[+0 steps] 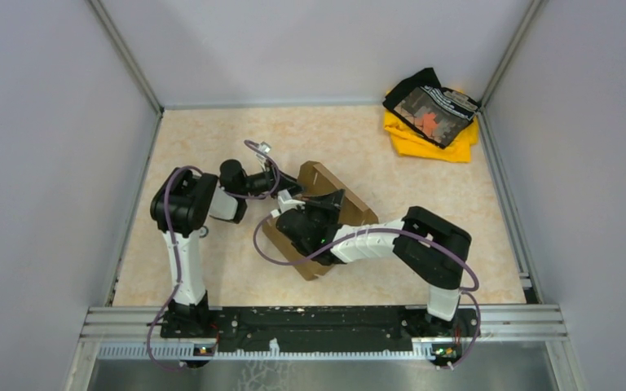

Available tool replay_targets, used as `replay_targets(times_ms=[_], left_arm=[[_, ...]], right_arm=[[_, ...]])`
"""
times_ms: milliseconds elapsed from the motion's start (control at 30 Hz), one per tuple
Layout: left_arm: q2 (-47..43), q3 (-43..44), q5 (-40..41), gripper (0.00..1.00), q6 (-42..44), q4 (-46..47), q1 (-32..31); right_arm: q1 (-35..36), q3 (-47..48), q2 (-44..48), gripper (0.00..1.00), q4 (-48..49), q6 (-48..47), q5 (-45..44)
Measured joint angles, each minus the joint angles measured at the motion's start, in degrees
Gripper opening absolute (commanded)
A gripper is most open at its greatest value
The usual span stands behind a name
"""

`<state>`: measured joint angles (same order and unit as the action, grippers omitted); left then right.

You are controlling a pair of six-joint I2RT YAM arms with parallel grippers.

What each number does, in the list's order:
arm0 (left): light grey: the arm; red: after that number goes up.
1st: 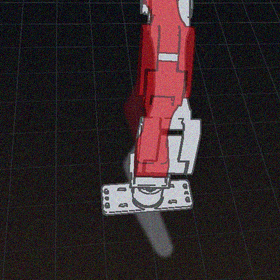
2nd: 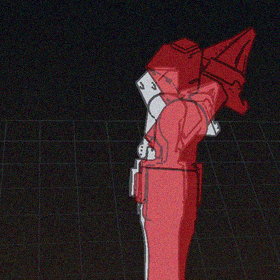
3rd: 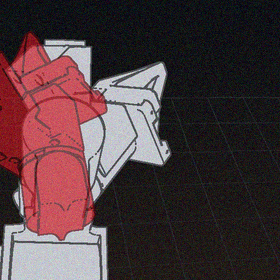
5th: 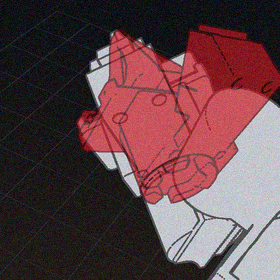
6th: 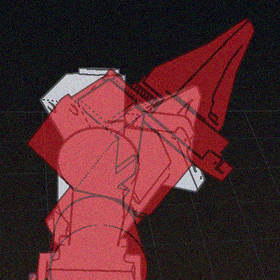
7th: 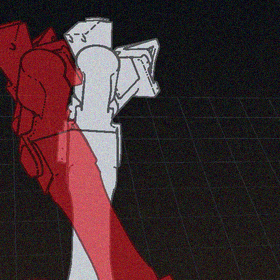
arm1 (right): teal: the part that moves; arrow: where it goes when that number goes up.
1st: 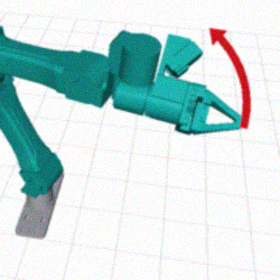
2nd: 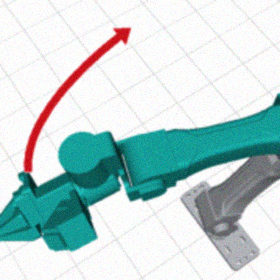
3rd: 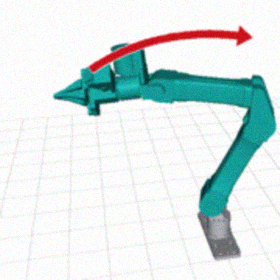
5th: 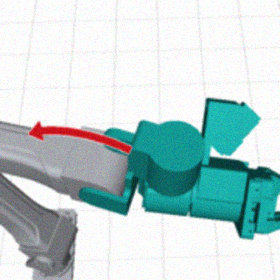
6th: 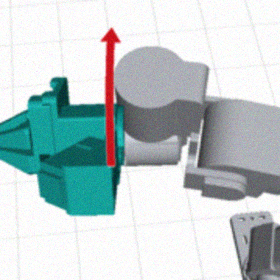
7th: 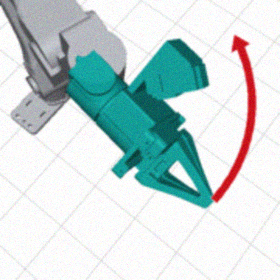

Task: Fold the paper box

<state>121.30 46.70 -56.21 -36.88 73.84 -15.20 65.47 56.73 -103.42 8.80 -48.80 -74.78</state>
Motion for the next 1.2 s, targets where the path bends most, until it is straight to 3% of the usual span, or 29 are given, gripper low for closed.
replay_targets(times_ms=[233, 467, 667, 933, 1200], left_arm=[[1.62, 0.44, -1.53, 0.79, -2.67, 2.86, 1.49], [7.32, 2.73, -4.96, 0.82, -14.78, 13.14, 4.17], [8.35, 5.07, -6.49, 0.69, -20.31, 14.10, 4.98], [8.35, 7.78, -5.97, 0.58, -15.34, 10.45, 4.98], [8.24, 8.46, -3.58, 0.57, -6.19, -0.39, 4.52]], right_arm=[[0.48, -1.70, 0.02, 0.00, 3.98, -3.19, -0.42], [0.48, -3.76, 0.04, 0.00, 6.47, -5.09, -0.42], [0.48, -4.61, 0.35, 0.00, 7.98, -5.75, -0.46], [0.48, -5.27, 1.27, 0.00, 10.32, -7.63, -0.39], [0.48, -5.35, 1.38, 0.00, 11.91, -8.96, -0.39]])
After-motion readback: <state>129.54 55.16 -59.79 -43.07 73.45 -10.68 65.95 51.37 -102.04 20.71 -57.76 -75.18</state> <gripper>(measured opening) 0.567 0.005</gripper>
